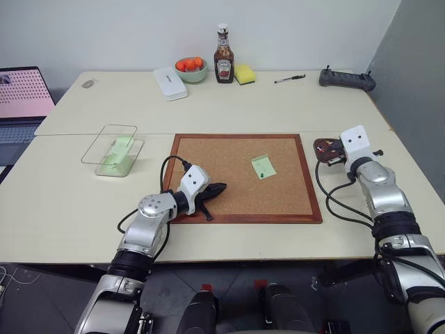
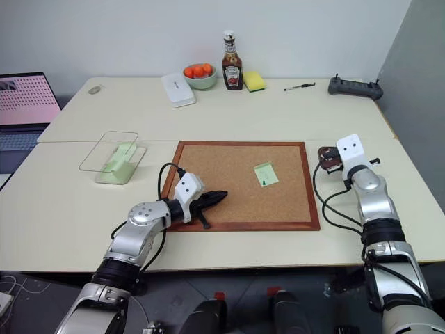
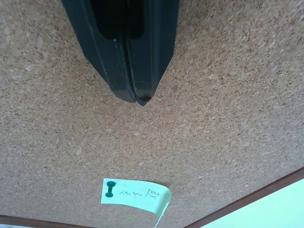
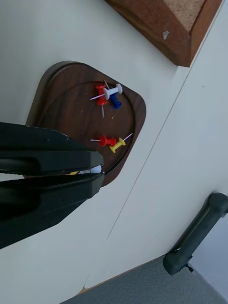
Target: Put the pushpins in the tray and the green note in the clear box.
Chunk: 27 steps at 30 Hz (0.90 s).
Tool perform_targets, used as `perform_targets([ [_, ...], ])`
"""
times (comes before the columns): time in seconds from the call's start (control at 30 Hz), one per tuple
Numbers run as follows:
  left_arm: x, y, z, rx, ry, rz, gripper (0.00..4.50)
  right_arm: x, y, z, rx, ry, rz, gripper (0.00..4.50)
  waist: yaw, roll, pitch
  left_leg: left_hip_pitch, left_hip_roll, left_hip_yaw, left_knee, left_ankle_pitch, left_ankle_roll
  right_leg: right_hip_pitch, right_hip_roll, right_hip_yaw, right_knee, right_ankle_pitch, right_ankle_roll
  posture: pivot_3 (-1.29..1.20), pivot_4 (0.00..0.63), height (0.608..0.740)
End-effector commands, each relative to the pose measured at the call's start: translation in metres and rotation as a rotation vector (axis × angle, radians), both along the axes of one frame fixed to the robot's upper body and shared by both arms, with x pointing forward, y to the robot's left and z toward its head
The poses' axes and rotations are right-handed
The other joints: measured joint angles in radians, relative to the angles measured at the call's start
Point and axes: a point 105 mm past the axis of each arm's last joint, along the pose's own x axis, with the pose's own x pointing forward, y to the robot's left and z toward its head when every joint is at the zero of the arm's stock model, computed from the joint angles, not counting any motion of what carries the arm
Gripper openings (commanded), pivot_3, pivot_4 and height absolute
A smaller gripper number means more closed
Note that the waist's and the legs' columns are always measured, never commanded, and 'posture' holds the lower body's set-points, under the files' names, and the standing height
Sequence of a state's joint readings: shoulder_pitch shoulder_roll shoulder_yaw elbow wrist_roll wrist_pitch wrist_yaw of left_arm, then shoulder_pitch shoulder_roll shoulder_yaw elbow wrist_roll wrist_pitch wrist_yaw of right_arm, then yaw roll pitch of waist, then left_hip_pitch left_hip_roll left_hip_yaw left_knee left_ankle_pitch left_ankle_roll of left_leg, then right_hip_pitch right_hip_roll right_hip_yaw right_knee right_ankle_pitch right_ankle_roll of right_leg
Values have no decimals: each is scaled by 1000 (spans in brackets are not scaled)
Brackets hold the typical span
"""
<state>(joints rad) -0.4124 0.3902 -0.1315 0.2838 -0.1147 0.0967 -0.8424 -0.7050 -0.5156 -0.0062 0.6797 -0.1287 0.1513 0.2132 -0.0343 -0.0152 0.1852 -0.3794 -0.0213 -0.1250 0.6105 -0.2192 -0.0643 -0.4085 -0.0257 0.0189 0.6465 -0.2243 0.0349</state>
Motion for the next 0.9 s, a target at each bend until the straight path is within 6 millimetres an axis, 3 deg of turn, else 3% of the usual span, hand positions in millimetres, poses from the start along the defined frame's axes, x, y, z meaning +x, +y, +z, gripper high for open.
perform_targets([
  [0.03,-6,-3,-13,27,45,-19,0,6,1,12,-26,-44,3,82,0,0,0,0,0,0,0,0,0,0,0,0,0,0,0,0,150,740],
  [0.17,-7,-2,-14,28,46,-18,0,8,2,8,-24,-34,6,82,0,0,0,0,0,0,0,0,0,0,0,0,0,0,0,0,150,740],
  [0.27,-7,-2,-14,30,48,-17,0,9,2,5,-27,-22,4,602,0,0,0,0,0,0,0,0,0,0,0,0,0,0,0,0,150,740],
  [0.43,-7,-1,-15,31,48,-15,0,10,1,6,-29,-22,0,1927,-1,0,0,0,0,0,0,0,0,0,0,0,0,0,0,0,150,740],
  [0.77,-7,-1,-14,33,47,-18,0,11,0,20,-13,-64,-4,3903,-2,0,0,0,0,0,0,0,0,0,0,0,0,0,0,0,150,740],
  [0.9,-7,-1,-14,33,46,-19,0,11,1,33,23,-104,-2,3903,-2,0,0,0,0,0,0,0,0,0,0,0,0,0,0,0,150,740],
])
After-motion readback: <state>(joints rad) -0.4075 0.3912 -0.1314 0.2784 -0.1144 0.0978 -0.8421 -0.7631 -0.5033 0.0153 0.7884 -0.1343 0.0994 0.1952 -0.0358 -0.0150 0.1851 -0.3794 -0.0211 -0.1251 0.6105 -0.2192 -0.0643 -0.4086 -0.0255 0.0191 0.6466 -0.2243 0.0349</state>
